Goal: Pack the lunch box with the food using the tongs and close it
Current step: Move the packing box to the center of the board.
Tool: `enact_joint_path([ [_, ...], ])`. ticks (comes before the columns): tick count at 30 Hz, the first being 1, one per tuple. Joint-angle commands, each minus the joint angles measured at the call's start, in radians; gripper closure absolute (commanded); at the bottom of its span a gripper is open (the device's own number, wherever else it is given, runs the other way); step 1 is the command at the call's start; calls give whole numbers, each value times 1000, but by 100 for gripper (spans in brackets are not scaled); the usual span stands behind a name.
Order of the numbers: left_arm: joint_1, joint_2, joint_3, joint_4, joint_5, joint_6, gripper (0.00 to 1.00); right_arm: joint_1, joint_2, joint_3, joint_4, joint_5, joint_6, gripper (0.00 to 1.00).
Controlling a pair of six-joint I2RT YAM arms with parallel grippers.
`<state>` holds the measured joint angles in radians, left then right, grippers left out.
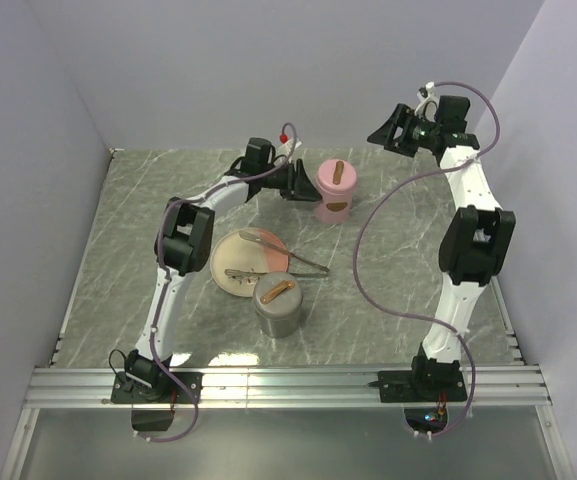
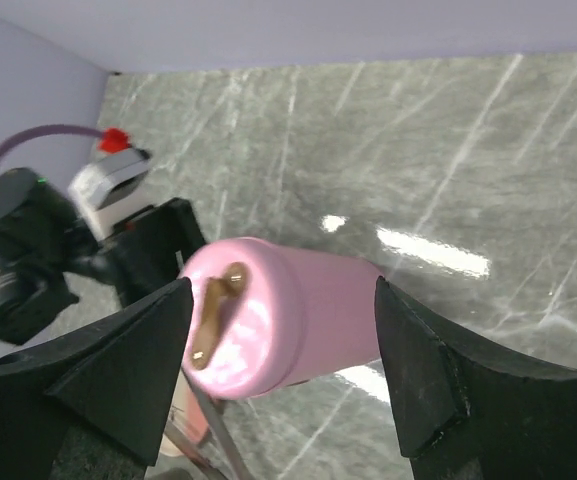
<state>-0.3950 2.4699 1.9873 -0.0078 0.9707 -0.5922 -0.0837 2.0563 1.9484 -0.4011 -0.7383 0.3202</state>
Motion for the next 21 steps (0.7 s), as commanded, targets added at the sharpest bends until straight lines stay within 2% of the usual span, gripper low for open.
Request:
enact_joint_path([
  [1, -10, 9, 42, -31, 51, 40, 49, -33, 91, 60, -6, -113, -30, 20],
  [4, 10, -5, 1, 57, 74, -23, 49, -39, 164, 66, 105, -197, 77, 20],
  [7, 33, -43, -47, 69, 76, -8, 49, -34, 229, 44, 289, -274, 258, 22],
  [8, 38, -52, -54, 56, 71, 6, 49, -30, 246, 37, 398, -292, 308, 22],
  [10, 56, -80, -89, 31, 34, 23, 50, -16, 293, 44, 430, -302, 368, 23],
  [13, 85, -121, -177, 179, 3, -79, 49, 10, 346, 52, 467, -312, 394, 25],
  [17, 91, -69, -101, 180, 20, -139, 50, 21, 387, 38, 536, -325, 464, 27],
  [21, 87, -11, -61, 252, 14, -215, 50, 36, 424, 27, 584, -331, 503, 27],
])
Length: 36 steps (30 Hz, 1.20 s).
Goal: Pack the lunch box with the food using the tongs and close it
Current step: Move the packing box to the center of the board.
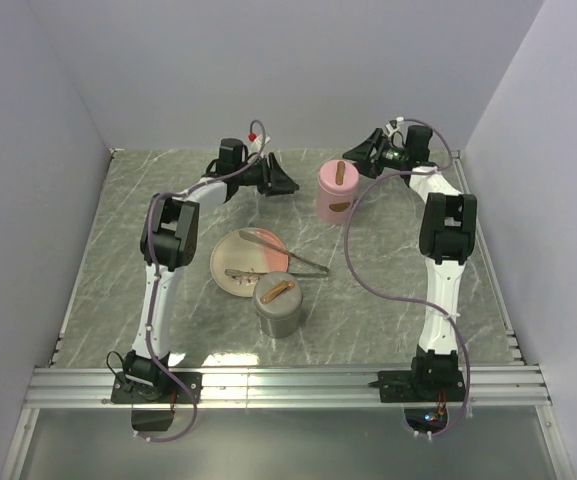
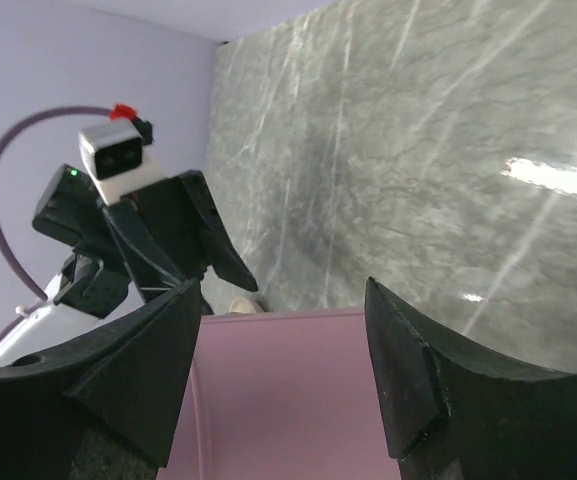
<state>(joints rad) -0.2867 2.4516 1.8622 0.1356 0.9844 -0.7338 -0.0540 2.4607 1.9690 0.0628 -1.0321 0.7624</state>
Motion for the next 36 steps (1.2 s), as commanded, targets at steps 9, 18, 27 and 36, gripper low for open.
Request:
enact_joint_path([
  [9, -52, 67, 106, 177, 17, -127, 50, 49, 84, -2, 175, -69, 97, 30],
  [18, -69, 81, 121, 147, 45, -96, 52, 92, 81, -116, 360, -144, 270, 43],
  [27, -98, 26, 72, 12, 65, 37, 52, 97, -25, -275, 387, -215, 259, 53],
  [36, -144, -25, 9, -111, 99, 197, 56, 97, -34, -289, 204, -338, 85, 54],
])
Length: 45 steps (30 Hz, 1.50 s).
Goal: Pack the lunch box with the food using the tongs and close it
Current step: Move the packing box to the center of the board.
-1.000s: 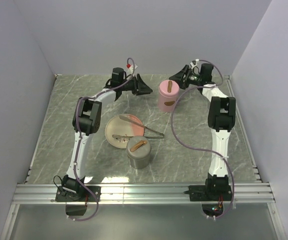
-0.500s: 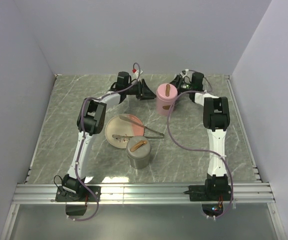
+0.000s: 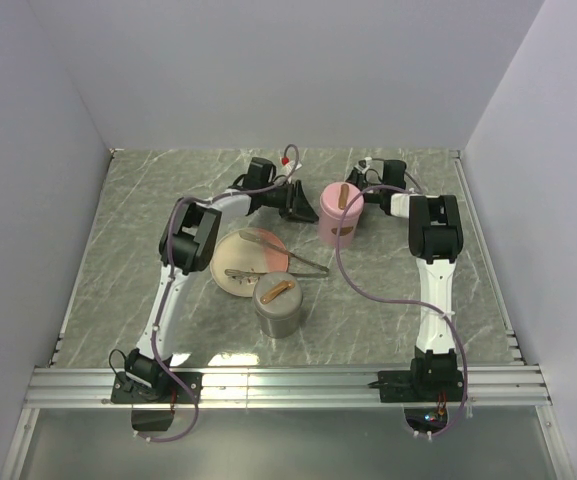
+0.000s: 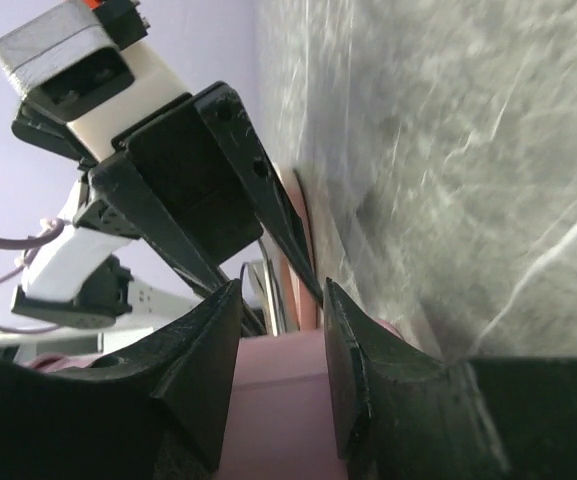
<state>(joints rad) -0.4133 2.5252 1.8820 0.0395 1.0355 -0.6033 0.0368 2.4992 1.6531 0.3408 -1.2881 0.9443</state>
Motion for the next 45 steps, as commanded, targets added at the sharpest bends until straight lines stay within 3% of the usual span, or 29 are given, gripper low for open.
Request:
enact_joint_path([
  [1, -19, -98, -15, 6, 57, 50, 57, 8, -66, 39, -97, -88, -114, 54],
  [15, -41, -128, 8, -108, 43, 148, 57, 48, 21, 180, -459, -158, -352, 52],
  [18, -12, -163, -24, -47, 43, 85, 56, 55, 29, 197, -510, -163, -391, 52],
  [21, 33, -195, -52, 54, 40, 22, 55, 57, 41, 203, -503, -169, -384, 52],
  [30, 125, -263, -104, 100, 5, -4, 52, 81, 58, 201, -448, -246, -362, 53],
  [38, 140, -276, -130, 126, -8, -24, 51, 84, 12, 71, -169, -272, -165, 57],
  [42, 142, -275, -123, 123, -9, -27, 51, 83, -3, 71, -333, -263, -301, 60],
  [45, 142, -275, -123, 122, -9, -27, 51, 83, 9, 117, -553, -260, -468, 60],
])
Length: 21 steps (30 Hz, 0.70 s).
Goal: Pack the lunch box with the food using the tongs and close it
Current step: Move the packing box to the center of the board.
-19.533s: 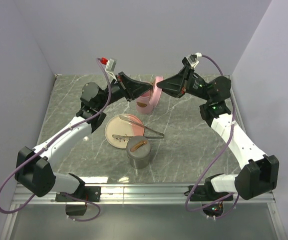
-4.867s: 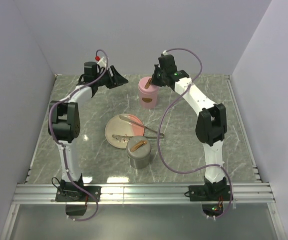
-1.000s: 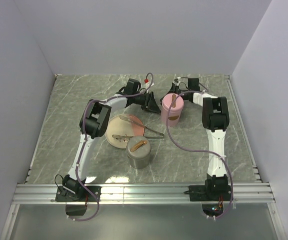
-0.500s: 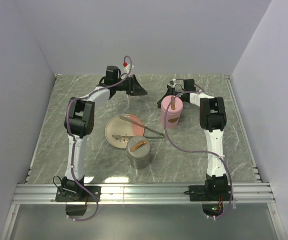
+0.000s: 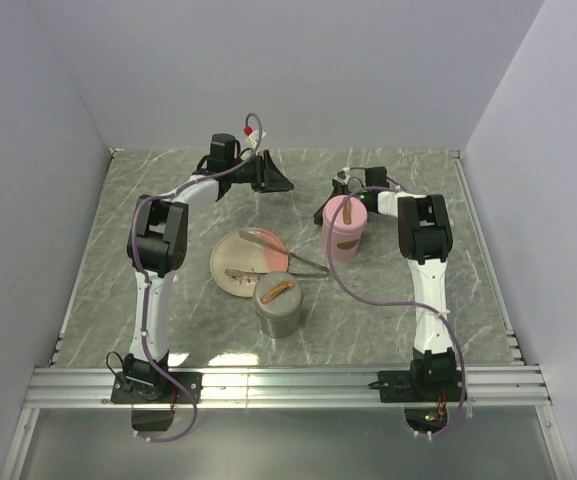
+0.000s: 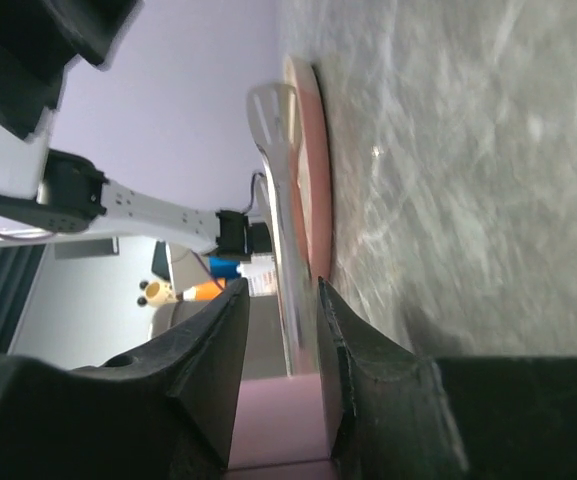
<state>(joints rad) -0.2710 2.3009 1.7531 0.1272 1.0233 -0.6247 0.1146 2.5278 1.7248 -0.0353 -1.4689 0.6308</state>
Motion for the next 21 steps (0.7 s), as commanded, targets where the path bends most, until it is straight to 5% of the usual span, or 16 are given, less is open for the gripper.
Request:
enact_joint_path([
  [1, 0, -51, 6, 31, 3, -6, 51, 5, -17, 70, -296, -70, -254, 60],
  [6, 0, -61, -13, 29, 1, 5, 51, 5, 9, 140, -613, -54, -523, 60],
  [13, -11, -77, -46, 22, -2, 28, 51, 4, 140, 418, -1407, 56, -1202, 62],
  [21, -86, -107, -92, -124, 38, 200, 58, -30, 68, 315, -1404, 85, -1274, 62],
])
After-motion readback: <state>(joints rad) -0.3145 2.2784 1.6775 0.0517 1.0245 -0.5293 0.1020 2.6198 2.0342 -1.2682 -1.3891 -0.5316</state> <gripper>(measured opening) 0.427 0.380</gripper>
